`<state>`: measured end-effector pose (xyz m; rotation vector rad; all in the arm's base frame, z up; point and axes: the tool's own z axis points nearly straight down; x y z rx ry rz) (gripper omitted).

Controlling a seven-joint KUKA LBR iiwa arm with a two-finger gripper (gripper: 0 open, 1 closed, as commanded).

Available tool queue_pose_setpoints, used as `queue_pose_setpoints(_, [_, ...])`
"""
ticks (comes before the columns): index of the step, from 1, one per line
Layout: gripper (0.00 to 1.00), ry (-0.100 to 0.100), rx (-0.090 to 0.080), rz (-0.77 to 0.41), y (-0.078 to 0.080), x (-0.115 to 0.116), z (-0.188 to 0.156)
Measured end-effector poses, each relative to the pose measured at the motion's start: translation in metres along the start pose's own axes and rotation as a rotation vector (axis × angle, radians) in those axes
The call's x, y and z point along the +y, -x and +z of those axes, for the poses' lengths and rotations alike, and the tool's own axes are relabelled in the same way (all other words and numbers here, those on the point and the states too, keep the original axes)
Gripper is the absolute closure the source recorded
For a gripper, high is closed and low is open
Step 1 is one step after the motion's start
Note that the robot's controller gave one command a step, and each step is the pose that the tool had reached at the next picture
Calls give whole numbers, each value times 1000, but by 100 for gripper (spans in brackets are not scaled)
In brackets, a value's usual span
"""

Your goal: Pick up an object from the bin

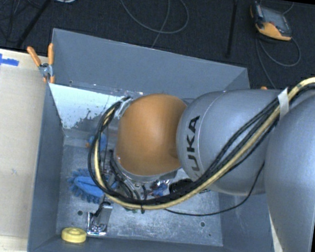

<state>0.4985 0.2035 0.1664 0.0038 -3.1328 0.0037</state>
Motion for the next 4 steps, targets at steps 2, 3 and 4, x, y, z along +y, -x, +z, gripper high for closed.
queue_pose_setpoints(2, [100, 6, -12, 149, 8, -10, 93])
queue_pose_setpoints(3, [100, 6, -12, 149, 8, -10, 93])
queue_pose_setpoints(4, [100, 3, -9, 122, 5, -31, -48])
